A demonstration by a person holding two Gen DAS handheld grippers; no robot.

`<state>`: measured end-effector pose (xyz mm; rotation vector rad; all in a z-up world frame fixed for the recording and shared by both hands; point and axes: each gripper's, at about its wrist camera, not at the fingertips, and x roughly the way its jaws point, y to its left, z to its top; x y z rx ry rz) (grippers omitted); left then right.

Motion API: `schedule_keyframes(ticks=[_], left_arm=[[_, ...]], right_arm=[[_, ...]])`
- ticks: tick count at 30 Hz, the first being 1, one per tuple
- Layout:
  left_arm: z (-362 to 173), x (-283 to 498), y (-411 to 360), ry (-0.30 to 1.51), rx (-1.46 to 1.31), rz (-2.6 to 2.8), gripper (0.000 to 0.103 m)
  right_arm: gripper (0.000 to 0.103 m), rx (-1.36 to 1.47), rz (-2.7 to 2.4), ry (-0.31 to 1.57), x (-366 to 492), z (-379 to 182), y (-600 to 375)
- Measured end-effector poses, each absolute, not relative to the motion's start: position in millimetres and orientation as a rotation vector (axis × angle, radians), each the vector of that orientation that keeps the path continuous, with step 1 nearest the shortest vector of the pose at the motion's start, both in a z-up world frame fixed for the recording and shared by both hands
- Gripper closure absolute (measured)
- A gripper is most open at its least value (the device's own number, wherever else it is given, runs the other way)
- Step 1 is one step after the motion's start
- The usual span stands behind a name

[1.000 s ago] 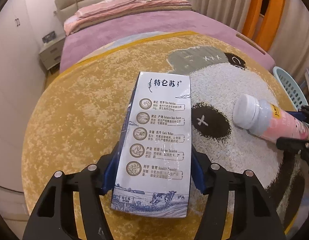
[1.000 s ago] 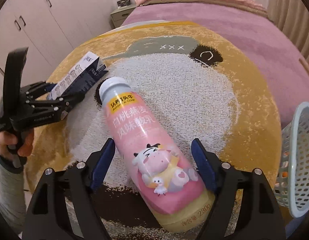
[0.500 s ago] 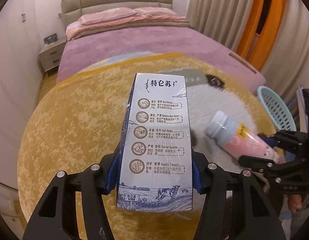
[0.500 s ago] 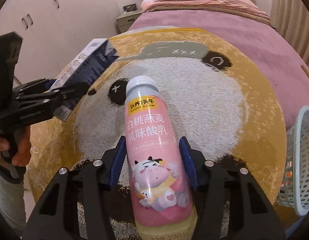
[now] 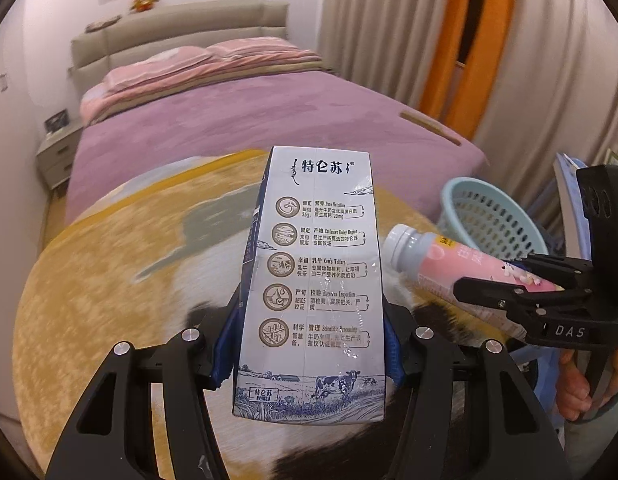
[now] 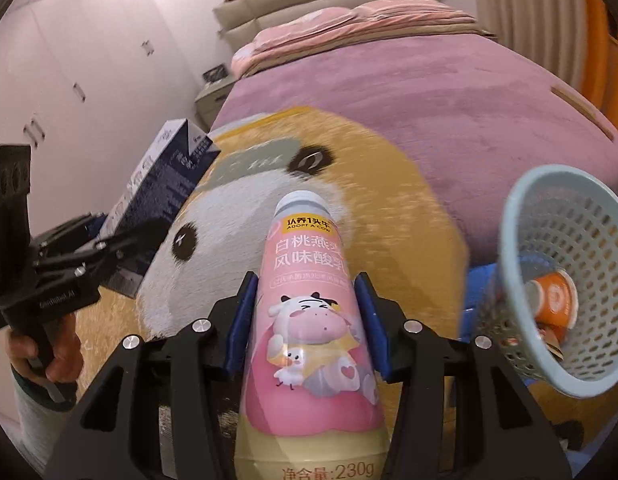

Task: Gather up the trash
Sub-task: 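Carry the carton and yogurt bottle over the wastebasket and open both tools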

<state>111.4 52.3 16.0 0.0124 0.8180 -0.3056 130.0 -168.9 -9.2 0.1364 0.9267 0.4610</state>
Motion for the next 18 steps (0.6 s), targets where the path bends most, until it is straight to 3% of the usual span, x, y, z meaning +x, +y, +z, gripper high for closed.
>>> schedule_keyframes(ticks=[18], left_arm=[[17,151,-95,0.823,0.052,-0.535,0.048]], right_arm=[[0.057,0.301,0.176,0.798,141,15,-329]])
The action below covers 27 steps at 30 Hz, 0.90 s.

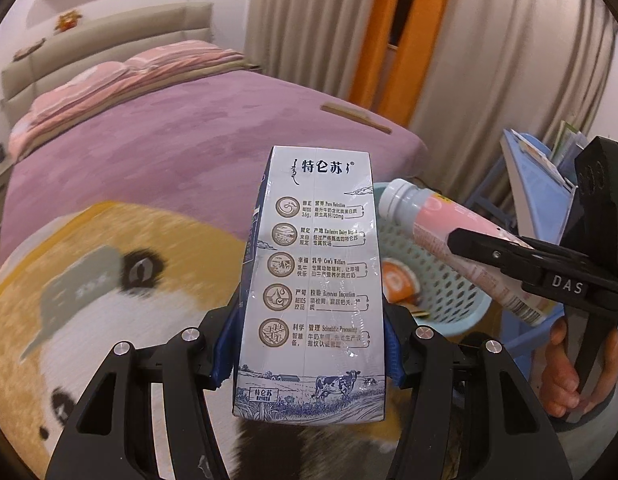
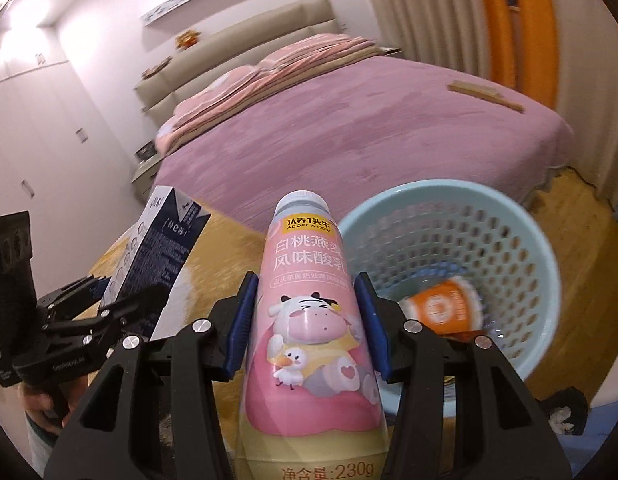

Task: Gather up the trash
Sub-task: 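Carry the carton and yogurt bottle over the wastebasket and open both tools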

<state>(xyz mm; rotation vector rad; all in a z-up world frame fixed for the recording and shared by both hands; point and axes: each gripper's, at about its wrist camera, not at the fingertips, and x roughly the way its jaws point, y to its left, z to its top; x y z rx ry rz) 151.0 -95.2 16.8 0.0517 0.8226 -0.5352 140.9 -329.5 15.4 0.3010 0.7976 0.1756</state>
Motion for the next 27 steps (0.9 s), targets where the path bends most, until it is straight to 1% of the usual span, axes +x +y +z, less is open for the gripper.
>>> schedule_keyframes(ticks=[8,18,20,21,22,25,27], left_arm=[[3,170,-158,0.863,0.068,-0.600,0.048],[-21,198,-211,0.912,0.074,-0.613,0.047],[-22,202,-214,0.907,0.056,-0.596,0.038],[-23,204,-215,0.904,0.038,-0.593,0.030],[-23,205,-216,0.896,0.026,-0.590,0.028],[-21,202,-213,0.888,0.019,-0.595,0.027],[-20,198,-205,0.878,0.022,-0.585,0.026]], right_arm=[[0.057,0.378,0.065,0.810,156,-5,-383],[0.057,0.419,-0.064,0.853,175,-37,-416],[0.056,0.430,-0.082,0.859,180,-43,-421],[0.056,0.442,-0.098,0.870,183,-48,-424],[0.052,0.456,-0.100,0.877,184,-51,-426],[0.045,0.480,-0.102,0.877,181,-57,-431],[0.045,0.470,-0.101,0.879,178,-57,-430]])
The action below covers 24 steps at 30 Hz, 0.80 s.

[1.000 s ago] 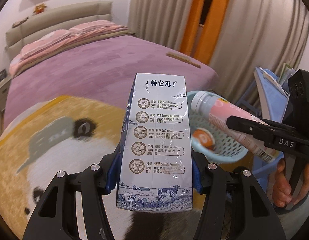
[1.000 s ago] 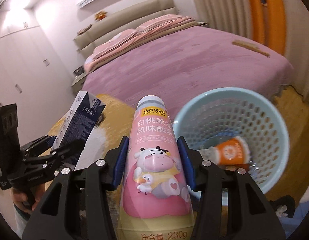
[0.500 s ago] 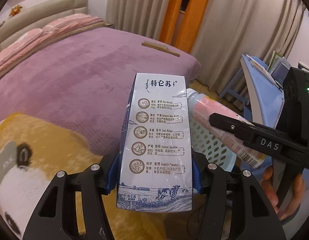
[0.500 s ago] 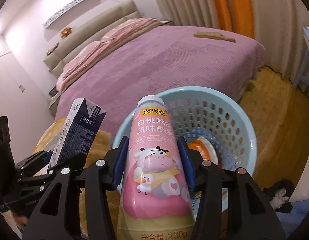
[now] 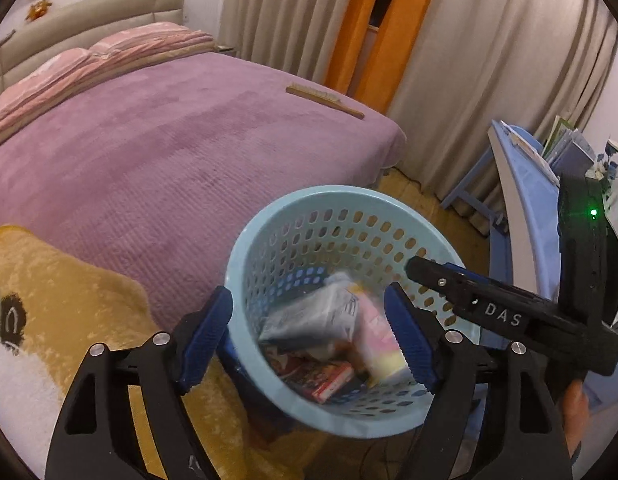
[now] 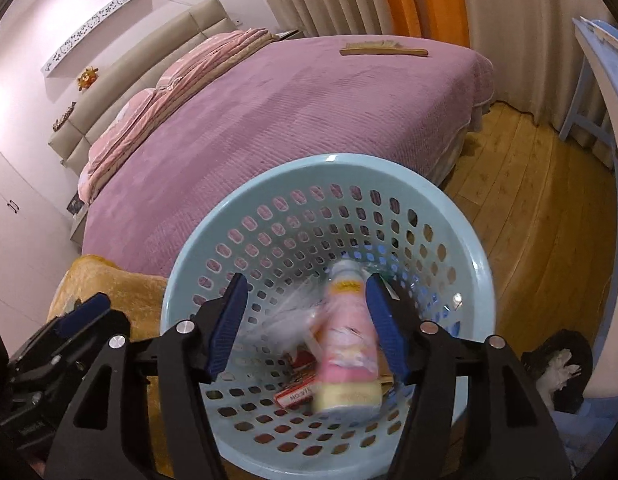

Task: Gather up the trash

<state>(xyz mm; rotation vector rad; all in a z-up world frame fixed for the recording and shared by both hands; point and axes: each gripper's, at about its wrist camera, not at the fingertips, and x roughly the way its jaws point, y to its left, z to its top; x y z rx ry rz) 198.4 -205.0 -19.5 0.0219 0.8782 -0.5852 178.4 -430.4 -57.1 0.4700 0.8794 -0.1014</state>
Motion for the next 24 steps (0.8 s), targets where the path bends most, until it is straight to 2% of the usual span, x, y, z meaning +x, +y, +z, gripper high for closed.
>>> schedule_keyframes(ticks=[10,20,24], left_arm=[[-4,159,-154,0.810,-0.024,-0.538,0.025],[11,100,-100,0.686,-0.019,-0.418,0.016],[9,82,-82,0.642,-0.018,-0.350,0.014]], right_arm=[[0.045,0.393,-0.040,0.831,146,-27,-389],[0.032,0.280,-0.032,0.721,106,13,-337],[0.032,0.249,-0.042,0.693,98,17,-323]])
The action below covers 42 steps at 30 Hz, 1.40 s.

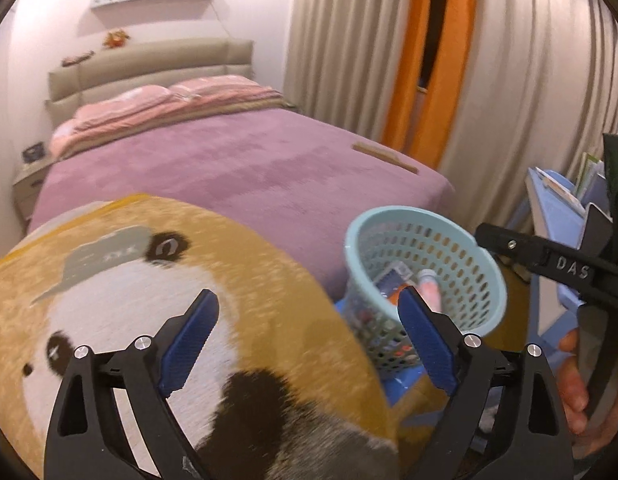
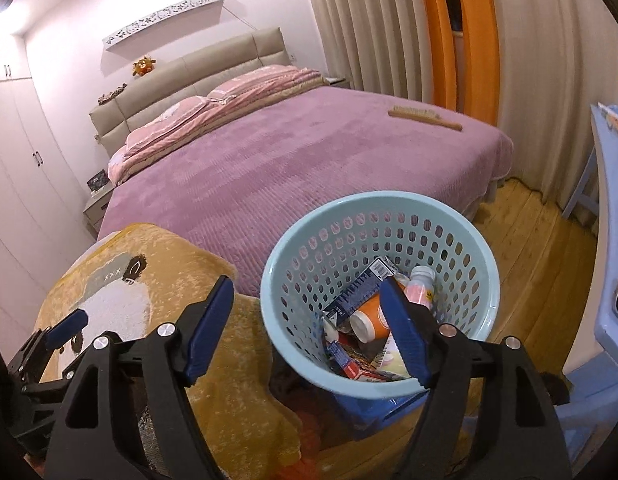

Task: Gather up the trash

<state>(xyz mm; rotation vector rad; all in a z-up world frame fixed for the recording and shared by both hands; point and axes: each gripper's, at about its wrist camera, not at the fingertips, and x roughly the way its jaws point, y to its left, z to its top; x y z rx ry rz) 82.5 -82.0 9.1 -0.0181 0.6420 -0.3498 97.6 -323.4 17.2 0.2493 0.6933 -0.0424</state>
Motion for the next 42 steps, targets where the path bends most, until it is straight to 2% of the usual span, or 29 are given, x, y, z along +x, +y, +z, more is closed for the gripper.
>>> schedule_keyframes(ticks=[12,28,42], left_arm=[[4,59,-52,0.495,-0.017,-0.224,0.012],[2,45,-50,0.439,0.007,-0.216,0.010],[-1,45,-48,0.449,-0.009,-0.260,0.008]], right_arm=[[0.027,0.191,-0.087,0.576,73,28,-304],[0.023,0.125,-0.197,0.461,40,31,-290],[0.015,0.082,-0.211,0.402,23,36,-273]])
